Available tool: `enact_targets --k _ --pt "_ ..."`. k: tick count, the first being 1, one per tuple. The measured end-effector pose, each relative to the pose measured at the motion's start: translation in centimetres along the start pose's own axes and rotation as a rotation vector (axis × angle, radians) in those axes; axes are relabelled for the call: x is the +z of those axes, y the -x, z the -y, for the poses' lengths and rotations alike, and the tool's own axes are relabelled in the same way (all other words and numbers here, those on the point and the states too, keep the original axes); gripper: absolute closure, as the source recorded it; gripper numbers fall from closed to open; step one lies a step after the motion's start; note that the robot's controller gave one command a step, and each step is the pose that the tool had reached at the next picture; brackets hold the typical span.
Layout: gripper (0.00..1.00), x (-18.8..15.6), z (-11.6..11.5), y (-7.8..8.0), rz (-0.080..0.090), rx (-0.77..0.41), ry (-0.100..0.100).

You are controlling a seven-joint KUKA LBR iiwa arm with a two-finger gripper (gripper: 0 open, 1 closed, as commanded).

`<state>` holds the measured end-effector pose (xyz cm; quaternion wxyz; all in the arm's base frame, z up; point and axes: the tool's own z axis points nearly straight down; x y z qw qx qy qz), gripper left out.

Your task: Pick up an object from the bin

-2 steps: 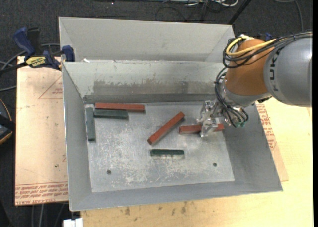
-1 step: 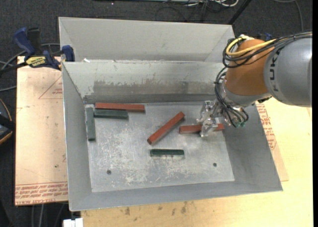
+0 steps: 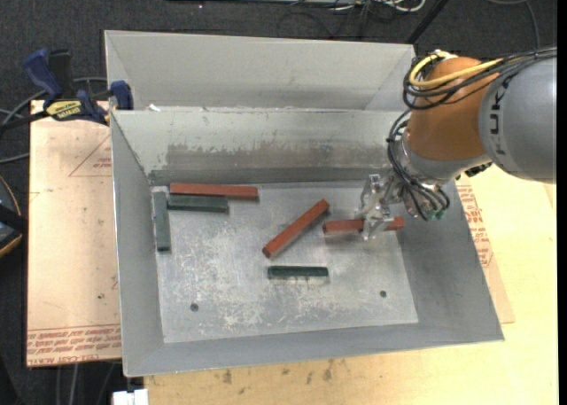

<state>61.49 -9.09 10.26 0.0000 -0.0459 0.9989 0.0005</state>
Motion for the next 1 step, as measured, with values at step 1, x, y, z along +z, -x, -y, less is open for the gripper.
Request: enact_targets --k 1 --pt "1.0 -14.03 0.06 0.87 0.004 0.004 -0.001"
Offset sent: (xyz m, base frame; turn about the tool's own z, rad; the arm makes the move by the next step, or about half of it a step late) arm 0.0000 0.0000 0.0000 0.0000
